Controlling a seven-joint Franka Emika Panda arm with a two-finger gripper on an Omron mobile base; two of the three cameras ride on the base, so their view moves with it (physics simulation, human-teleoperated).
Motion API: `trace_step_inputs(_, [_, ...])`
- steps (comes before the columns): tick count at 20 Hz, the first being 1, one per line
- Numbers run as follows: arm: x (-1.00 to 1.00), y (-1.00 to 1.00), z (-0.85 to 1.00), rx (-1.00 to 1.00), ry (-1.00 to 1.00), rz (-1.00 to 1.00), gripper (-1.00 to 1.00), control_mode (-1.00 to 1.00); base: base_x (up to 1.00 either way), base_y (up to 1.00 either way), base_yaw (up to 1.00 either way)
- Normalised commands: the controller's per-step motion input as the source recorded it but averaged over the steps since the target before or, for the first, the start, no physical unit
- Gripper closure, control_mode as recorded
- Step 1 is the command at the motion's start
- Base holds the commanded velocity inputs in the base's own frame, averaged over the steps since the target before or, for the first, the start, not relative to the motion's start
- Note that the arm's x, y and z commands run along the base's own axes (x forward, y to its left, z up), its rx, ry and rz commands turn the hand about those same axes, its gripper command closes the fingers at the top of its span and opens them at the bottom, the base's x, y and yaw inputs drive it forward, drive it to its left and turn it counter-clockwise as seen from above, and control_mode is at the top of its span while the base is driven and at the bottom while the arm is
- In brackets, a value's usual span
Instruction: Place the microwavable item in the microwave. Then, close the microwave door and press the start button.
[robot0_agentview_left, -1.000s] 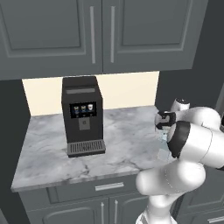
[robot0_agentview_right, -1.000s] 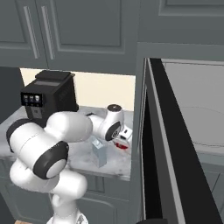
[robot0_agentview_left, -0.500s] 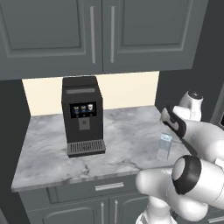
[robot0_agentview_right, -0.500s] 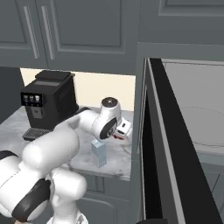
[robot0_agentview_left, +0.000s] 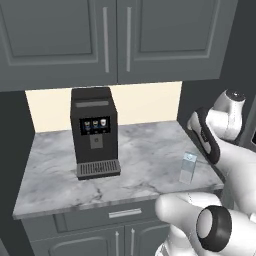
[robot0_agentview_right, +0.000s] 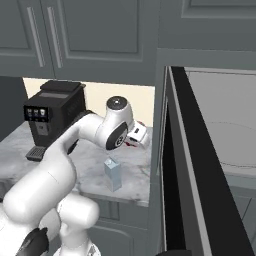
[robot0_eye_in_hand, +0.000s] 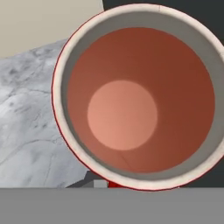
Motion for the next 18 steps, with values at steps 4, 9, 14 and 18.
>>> trace_step_inputs(4, [-0.45,0.18,0.54,0.0,0.07,0.0,1.0,-1.0,0.0,0.0,0.0])
trace_step_inputs(9, [-0.45,0.31,0.19,0.0,0.06,0.0,1.0,-1.0,0.0,0.0,0.0])
trace_step_inputs(14, [-0.43,0.44,0.0,0.0,0.04,0.0,1.0,-1.0,0.0,0.0,0.0])
trace_step_inputs(18, [-0.29,0.43,-0.1,-0.01,0.01,0.0,1.0,-1.0,0.0,0.0,0.0])
